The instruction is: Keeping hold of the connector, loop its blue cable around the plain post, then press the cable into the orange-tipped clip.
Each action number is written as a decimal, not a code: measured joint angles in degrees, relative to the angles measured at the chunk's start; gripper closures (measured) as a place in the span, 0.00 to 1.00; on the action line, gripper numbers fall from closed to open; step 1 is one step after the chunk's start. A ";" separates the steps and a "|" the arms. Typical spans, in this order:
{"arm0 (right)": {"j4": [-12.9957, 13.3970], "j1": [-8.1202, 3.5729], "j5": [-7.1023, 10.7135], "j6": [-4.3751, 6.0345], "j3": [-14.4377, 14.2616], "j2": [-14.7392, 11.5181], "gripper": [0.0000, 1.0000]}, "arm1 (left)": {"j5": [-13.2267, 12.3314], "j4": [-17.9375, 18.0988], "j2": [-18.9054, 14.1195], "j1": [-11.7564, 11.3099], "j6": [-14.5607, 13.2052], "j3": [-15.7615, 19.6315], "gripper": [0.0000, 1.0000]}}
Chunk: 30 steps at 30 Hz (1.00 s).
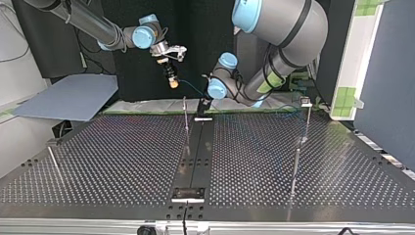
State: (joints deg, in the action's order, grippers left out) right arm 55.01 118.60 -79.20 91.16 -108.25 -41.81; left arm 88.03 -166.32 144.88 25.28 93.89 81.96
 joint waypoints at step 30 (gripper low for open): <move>0.28 0.01 0.00 -0.16 0.00 0.01 0.89 | -3.16 7.20 -0.10 -2.32 -3.95 3.57 0.76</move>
State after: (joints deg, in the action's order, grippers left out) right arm 55.29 118.61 -79.20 91.00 -108.25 -41.80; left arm 84.87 -159.12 144.78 22.96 89.93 85.53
